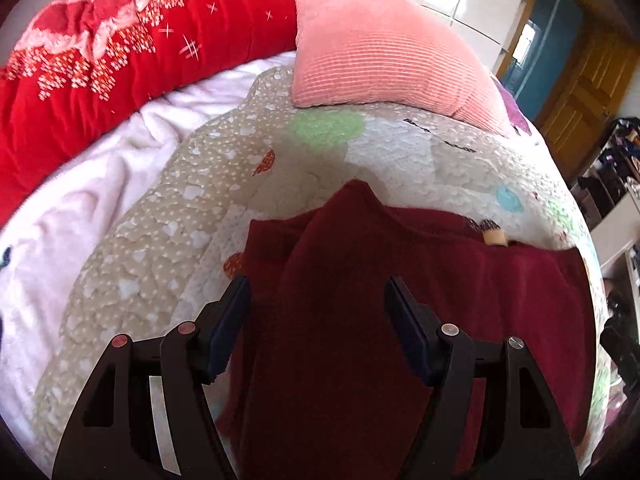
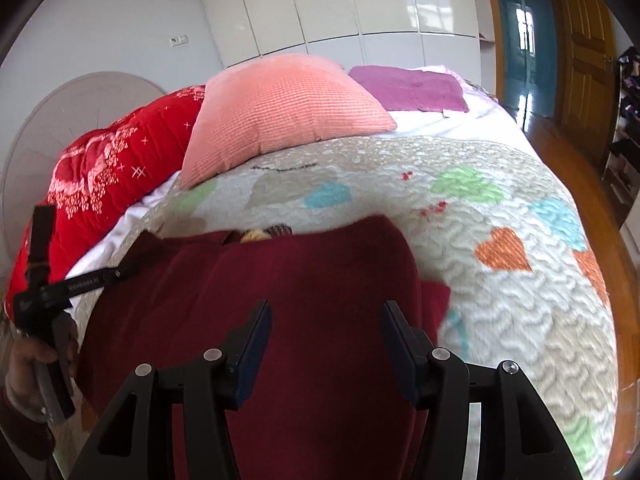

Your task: Fold small clothes

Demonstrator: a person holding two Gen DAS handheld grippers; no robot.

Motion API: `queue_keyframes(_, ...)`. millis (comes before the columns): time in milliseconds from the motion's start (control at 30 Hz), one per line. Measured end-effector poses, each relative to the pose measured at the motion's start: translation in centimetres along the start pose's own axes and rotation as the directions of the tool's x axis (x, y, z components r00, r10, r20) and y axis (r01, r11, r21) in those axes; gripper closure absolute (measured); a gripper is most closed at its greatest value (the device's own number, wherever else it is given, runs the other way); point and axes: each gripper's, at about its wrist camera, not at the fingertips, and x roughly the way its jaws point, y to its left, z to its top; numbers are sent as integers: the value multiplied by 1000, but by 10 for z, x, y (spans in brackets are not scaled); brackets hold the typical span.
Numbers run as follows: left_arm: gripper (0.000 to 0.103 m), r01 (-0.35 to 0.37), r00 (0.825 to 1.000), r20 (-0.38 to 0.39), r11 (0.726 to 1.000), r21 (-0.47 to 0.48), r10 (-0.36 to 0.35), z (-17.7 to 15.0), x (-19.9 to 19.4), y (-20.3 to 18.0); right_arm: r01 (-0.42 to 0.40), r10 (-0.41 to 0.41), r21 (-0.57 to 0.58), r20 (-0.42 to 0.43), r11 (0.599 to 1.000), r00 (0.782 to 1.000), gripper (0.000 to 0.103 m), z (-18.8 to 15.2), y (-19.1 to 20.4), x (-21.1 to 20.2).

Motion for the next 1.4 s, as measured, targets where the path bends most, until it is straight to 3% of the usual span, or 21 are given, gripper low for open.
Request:
queue_keyframes(200,33,-18,1000,-5,999,32,18,-21,-19,1,53,-52,91,-9,994,999,48,-16,-24,0)
queue_keyframes(267,33,-24,1000,-8,999,40,24,-29,-23,1,97,-91,128,-57,987,994,44,-17,-37,15)
queue_keyframes(300,33,-22,1000,-10,999,43,23,-34,-26,2,123,-105,140,-127,982,986,44,-19,-45,32)
queue_keyframes(400,33,-13,1000,-10,999,32,14,-47,-34,9,89,-65,198,-126,976,990,44,-21,-54,30)
queue_keyframes(533,33,-3,1000,-17,1000,-4,3,-65,-42,22,116,-113,145,-31,983,993,44,-18,-36,-6)
queue_keyframes(667,33,26,999,-23,998,-51,-27,-82,-47,35,60,-61,50,19,997,998,44,-22,-10,-30)
queue_keyframes(767,33,27,999,-45,997,-76,-31,-96,-44,43,-4,4,-11,-24,1000,1000,44,-30,6,-20)
queue_keyframes(900,33,69,997,-34,989,-128,-74,-109,-44,55,29,-33,-26,-150,999,988,43,-50,9,20)
queue_keyframes(1000,33,91,995,-26,985,-149,-96,-111,-48,59,71,-78,-50,-155,996,985,43,-43,22,16)
queue_keyframes(1167,33,112,993,-4,978,-178,-115,-114,-51,63,-82,77,-35,-111,996,991,43,-12,65,4)
queue_keyframes(1300,33,143,990,19,970,-195,-142,-117,-52,68,-206,194,-96,-124,974,973,43,11,126,20)
queue_keyframes(1333,32,153,988,23,968,-199,-152,-118,-52,70,-224,209,-111,-131,968,969,41,16,140,26)
queue_keyframes(1400,32,175,985,32,963,-207,-172,-119,-52,72,-272,248,-132,-172,953,953,26,28,173,51)
